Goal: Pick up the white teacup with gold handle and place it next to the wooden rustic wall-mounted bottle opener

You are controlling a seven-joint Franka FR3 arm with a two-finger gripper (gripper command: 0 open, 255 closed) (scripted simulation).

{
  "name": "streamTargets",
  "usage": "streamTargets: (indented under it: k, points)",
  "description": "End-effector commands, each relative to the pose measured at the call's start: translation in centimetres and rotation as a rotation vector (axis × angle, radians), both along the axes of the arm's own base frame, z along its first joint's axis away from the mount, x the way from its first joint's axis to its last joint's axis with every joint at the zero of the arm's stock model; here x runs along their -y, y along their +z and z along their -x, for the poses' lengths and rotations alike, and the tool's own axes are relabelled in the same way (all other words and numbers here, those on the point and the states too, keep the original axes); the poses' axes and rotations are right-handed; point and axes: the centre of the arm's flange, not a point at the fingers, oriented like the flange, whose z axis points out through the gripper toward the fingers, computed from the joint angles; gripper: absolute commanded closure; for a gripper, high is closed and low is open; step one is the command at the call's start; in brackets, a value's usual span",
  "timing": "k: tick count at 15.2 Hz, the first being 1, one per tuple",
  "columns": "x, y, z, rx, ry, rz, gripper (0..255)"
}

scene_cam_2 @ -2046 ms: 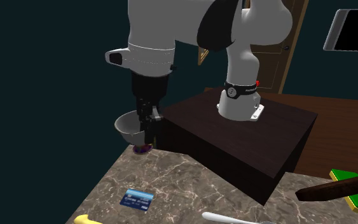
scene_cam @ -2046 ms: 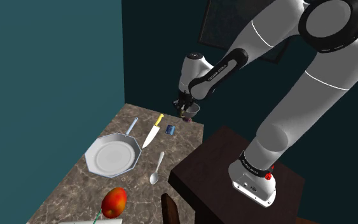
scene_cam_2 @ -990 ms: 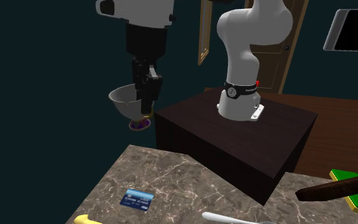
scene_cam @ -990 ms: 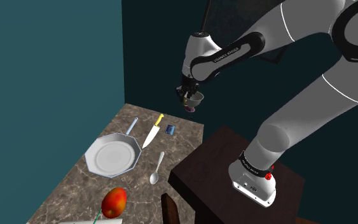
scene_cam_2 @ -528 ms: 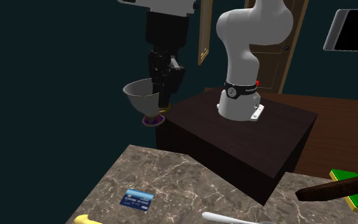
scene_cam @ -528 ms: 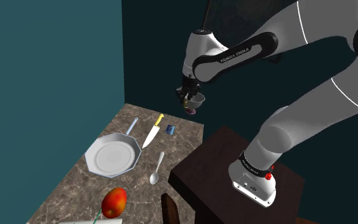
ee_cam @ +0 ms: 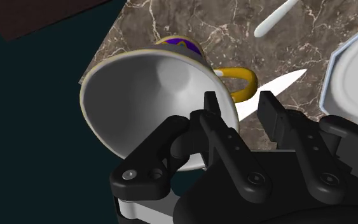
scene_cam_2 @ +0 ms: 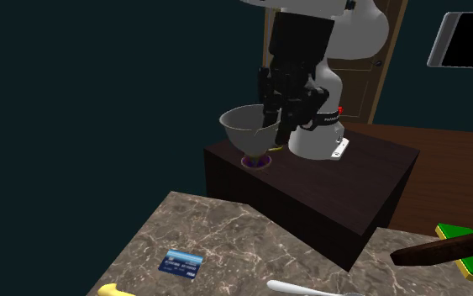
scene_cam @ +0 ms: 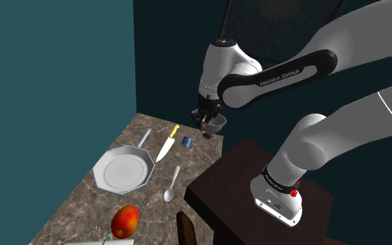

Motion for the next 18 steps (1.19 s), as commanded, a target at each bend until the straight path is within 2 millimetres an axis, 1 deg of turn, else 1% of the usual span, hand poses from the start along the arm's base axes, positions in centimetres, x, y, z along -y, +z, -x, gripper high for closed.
streamTargets:
  k: [1,18]
  points:
    - [-1.8,0.1,1.8,0.0,-0.002,0.0,255]
    - [-18.9,0.2,16.3,0.0,-0.002,0.0,255]
